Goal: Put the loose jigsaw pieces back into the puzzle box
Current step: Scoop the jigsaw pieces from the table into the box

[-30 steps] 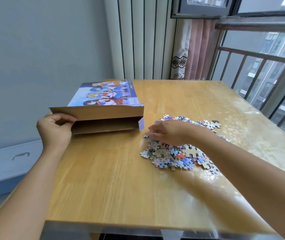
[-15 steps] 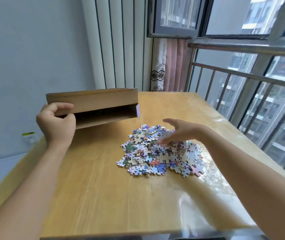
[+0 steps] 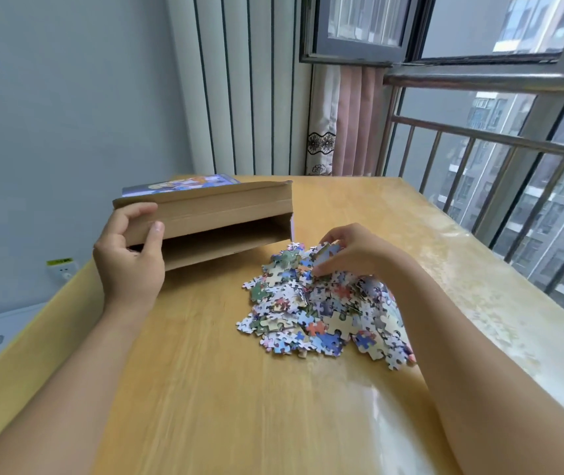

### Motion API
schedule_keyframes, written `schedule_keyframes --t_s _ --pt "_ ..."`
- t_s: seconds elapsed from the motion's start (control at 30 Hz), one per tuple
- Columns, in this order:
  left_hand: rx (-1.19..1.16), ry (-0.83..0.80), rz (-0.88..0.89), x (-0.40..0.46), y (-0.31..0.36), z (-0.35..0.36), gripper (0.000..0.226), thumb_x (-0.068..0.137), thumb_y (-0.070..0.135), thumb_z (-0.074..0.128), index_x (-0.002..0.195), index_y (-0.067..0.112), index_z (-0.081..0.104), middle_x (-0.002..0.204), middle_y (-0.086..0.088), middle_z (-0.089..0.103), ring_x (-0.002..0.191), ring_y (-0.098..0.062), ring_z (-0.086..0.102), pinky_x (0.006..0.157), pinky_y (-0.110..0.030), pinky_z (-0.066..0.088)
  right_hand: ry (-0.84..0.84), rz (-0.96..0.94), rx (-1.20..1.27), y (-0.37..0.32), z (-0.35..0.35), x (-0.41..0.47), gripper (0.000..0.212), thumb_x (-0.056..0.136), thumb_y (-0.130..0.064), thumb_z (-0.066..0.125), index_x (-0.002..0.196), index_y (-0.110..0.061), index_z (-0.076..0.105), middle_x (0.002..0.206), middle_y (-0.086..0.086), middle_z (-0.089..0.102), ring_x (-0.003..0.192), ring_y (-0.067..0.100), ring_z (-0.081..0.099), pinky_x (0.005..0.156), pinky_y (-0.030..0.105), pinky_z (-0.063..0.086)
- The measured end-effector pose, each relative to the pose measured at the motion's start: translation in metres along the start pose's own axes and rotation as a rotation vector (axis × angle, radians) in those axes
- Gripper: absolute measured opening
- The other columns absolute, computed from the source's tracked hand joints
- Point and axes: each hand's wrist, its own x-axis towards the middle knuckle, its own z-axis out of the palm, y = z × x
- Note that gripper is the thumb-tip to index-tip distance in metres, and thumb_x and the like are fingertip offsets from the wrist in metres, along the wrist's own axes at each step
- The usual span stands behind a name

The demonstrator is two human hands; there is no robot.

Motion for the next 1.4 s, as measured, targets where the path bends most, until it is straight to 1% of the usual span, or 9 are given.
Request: schedule_keyframes --t_s 0.17,0.3,0.43,0.67,0.73,0.93,1.1,1.27,1.4 --pt "-0.059 0.049 -0.053 0.008 0.001 -0.001 0.023 0.095 0.008 0.064 0.115 0.018 0.069 0.102 0.022 0.064 0.067 0.012 0.053 0.059 -0.007 0.038 0.031 -0.084 0.025 0.002 -0.002 -0.002 0.051 0.074 -0.027 0.088 0.122 -0.022 0.068 0.107 -0.002 0.063 0.097 0.019 0.063 0.078 0.031 0.052" --pt "-0.056 0.05 -0.059 0.009 0.0 -0.001 0.022 0.095 0.008 0.064 0.114 0.018 0.069 0.102 0.021 0.064 0.071 0.013 0.054 0.063 -0.006 0.039 -0.103 -0.002 -0.045 0.002 -0.002 -0.001 0.076 0.067 -0.044 0.09 0.131 -0.016 0.063 0.117 0.0 0.065 0.106 0.02 0.063 0.097 0.038 0.052" --pt "-0.061 0.043 -0.05 0.01 0.0 -0.001 0.022 0.094 0.009 0.064 0.113 0.017 0.07 0.102 0.022 0.064 0.088 0.013 0.058 0.075 -0.009 0.043 -0.113 0.03 -0.051 0.004 -0.001 0.001 0.074 0.061 -0.042 0.094 0.125 -0.017 0.065 0.117 0.0 0.064 0.105 0.022 0.062 0.093 0.036 0.051" --pt "-0.055 0.028 -0.048 0.011 0.004 -0.001 0.022 0.094 0.006 0.065 0.115 0.012 0.069 0.109 0.008 0.066 0.074 0.019 0.055 0.071 0.002 0.037 0.002 -0.111 0.044 0.005 -0.006 0.001 0.026 0.071 -0.014 0.089 0.093 -0.019 0.076 0.092 -0.004 0.075 0.08 0.019 0.07 0.071 0.033 0.058" --pt "-0.057 0.014 -0.058 0.011 0.005 -0.002 0.024 0.094 0.005 0.065 0.116 0.013 0.069 0.112 0.006 0.066 0.066 0.02 0.053 0.068 0.003 0.037 0.073 -0.146 0.091 0.004 -0.007 -0.001 0.026 0.073 -0.009 0.087 0.094 -0.016 0.074 0.089 -0.002 0.074 0.074 0.018 0.068 0.064 0.03 0.057" --pt "-0.059 0.01 -0.092 0.015 0.005 -0.005 0.023 0.094 0.006 0.066 0.115 0.014 0.071 0.109 0.013 0.071 0.075 0.02 0.056 0.075 0.002 0.038 0.217 -0.291 0.075 -0.003 -0.004 -0.005 0.036 0.068 -0.005 0.09 0.098 -0.019 0.076 0.087 -0.006 0.075 0.073 0.007 0.07 0.071 0.031 0.059" --pt "-0.081 0.007 -0.12 0.017 0.008 -0.003 0.022 0.095 0.006 0.066 0.112 0.019 0.07 0.083 0.042 0.064 0.06 0.018 0.053 0.063 0.004 0.037 0.253 -0.383 -0.072 -0.012 0.0 -0.011 0.039 0.068 -0.007 0.09 0.101 -0.022 0.078 0.128 -0.005 0.065 0.102 0.013 0.063 0.091 0.032 0.055" --pt "-0.104 0.008 -0.127 0.016 0.011 -0.002 0.022 0.095 0.006 0.066 0.111 0.022 0.069 0.074 0.041 0.063 0.057 0.017 0.051 0.061 0.004 0.037 0.284 -0.421 -0.125 -0.014 0.0 -0.018 0.036 0.069 -0.005 0.089 0.099 -0.022 0.079 0.094 -0.009 0.076 0.084 0.002 0.07 0.076 0.019 0.057" --pt "-0.112 0.004 -0.123 0.019 0.011 -0.001 0.023 0.094 0.006 0.066 0.11 0.023 0.07 0.078 0.04 0.064 0.058 0.017 0.051 0.063 0.004 0.037 0.306 -0.455 -0.077 -0.015 0.003 -0.023 0.034 0.069 -0.007 0.09 0.096 -0.024 0.079 0.087 -0.016 0.074 0.081 -0.005 0.067 0.071 0.01 0.05"
